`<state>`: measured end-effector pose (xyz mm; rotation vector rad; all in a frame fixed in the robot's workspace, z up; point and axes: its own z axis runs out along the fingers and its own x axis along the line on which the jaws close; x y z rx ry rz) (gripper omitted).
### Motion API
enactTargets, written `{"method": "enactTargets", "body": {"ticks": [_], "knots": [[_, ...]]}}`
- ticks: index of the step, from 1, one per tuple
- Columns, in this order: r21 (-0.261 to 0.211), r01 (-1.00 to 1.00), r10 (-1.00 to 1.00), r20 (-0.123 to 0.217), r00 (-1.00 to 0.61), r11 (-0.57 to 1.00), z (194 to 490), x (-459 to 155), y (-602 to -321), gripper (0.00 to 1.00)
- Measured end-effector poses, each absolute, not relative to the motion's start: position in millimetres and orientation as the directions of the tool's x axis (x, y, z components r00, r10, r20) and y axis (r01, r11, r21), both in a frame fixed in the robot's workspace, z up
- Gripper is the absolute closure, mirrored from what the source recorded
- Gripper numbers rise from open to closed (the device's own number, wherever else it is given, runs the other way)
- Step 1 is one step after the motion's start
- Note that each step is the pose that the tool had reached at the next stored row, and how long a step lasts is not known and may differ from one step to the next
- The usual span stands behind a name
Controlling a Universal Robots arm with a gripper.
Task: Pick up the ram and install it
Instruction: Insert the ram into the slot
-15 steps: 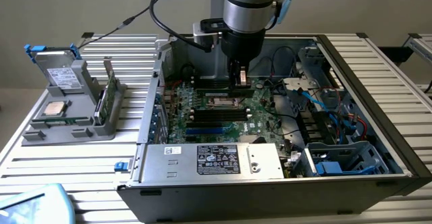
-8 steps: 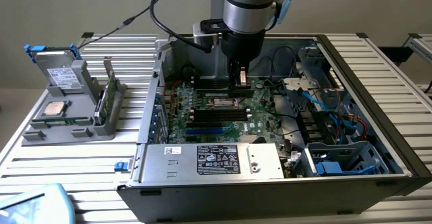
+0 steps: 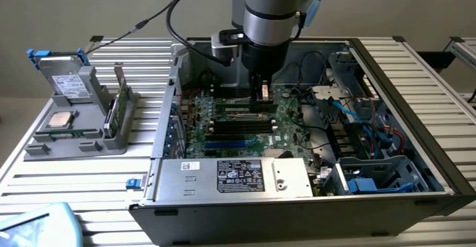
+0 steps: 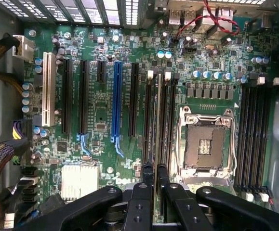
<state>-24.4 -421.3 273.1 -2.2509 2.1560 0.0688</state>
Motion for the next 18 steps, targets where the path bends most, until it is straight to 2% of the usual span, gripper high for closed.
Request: {"method": "enactTargets", "body": {"ticks": [11,18], "knots": [[0.014,-0.999,-0.999,-0.027,0.043,-0.043,257,-26,-414,0.85],[0.016,-0.999,-0.999,0.017,0.042,-0.042,252,-27,-412,0.85]]}}
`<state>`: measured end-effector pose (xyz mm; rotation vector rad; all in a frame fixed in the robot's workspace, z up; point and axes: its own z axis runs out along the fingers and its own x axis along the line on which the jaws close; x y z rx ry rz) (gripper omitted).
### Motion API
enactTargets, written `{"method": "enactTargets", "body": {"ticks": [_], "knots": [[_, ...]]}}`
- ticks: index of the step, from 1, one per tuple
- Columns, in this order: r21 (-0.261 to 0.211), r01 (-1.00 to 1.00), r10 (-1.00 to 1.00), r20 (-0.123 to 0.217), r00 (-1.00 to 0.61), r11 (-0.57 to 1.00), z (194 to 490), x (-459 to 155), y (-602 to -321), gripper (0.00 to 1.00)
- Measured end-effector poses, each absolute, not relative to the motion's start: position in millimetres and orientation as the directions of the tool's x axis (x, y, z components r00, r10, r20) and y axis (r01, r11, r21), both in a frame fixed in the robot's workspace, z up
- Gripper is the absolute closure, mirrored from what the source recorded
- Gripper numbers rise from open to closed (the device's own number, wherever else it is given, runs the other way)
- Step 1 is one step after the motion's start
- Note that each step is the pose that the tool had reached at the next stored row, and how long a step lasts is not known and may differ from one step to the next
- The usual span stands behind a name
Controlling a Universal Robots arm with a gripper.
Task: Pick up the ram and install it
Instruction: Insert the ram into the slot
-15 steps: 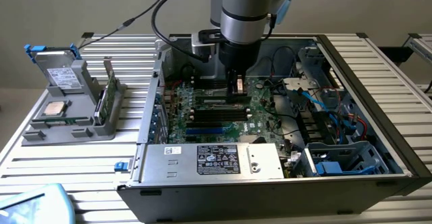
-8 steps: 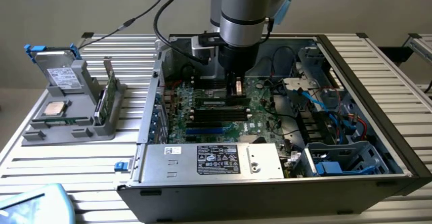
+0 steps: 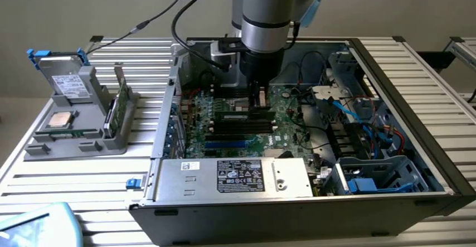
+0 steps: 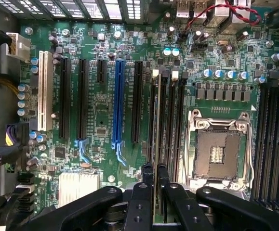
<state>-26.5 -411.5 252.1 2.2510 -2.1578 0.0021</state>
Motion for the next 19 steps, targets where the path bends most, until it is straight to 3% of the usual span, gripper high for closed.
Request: {"method": "enactTargets", "body": {"ticks": [19], "knots": [[0.014,-0.999,-0.999,0.033,0.042,-0.042,236,-28,-408,0.85]]}}
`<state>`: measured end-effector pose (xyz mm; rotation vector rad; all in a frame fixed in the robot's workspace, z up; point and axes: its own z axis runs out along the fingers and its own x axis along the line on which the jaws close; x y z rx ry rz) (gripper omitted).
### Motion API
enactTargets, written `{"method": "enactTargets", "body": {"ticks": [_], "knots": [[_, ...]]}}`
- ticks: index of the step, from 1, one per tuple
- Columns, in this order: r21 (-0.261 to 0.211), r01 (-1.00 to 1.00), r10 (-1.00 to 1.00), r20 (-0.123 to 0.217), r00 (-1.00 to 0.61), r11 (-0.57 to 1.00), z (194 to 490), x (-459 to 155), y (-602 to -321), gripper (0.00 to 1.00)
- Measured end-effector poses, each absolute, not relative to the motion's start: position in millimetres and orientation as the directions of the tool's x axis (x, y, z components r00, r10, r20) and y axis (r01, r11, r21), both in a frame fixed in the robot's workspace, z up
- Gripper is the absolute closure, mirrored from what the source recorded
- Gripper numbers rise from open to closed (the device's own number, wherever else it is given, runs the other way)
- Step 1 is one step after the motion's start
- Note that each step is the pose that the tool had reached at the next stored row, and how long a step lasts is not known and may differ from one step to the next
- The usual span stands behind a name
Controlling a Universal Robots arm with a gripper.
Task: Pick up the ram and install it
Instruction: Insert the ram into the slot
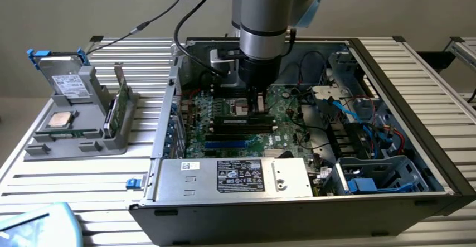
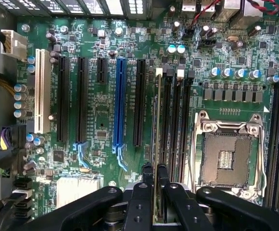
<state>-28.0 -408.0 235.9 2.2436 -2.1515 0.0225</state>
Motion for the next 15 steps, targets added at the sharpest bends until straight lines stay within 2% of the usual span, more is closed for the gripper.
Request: {"method": "enactTargets", "body": {"ticks": [15], "knots": [[0.014,-0.999,-0.998,0.048,0.041,-0.040,226.4,-28.0,-405.6,0.85]]}}
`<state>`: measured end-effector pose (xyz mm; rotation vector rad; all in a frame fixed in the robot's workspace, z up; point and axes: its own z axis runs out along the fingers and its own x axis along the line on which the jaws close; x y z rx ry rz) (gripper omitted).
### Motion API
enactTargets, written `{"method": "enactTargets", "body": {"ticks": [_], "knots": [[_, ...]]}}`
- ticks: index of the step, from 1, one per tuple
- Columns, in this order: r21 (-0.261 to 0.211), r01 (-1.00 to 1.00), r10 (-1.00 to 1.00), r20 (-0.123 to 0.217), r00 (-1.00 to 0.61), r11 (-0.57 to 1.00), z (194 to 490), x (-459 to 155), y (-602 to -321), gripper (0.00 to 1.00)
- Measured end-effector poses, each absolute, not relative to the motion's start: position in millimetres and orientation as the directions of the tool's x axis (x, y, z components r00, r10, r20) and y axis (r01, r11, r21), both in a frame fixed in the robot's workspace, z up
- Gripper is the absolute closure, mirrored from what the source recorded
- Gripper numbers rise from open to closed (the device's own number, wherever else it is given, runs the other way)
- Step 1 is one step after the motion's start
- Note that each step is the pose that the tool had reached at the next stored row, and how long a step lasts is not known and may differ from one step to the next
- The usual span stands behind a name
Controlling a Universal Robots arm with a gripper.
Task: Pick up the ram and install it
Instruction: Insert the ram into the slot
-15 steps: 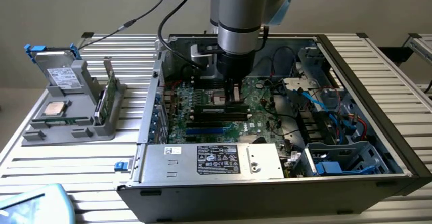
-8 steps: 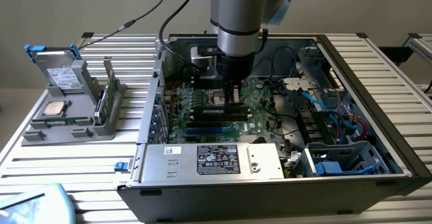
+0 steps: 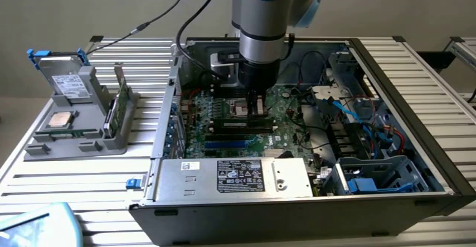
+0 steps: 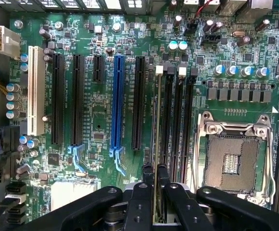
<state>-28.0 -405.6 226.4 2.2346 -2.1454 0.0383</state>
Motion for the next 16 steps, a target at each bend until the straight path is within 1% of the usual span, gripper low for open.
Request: {"method": "enactTargets", "body": {"ticks": [16], "knots": [[0.012,-0.999,-0.998,0.057,0.036,-0.035,224.9,-29.6,-402.4,0.85]]}}
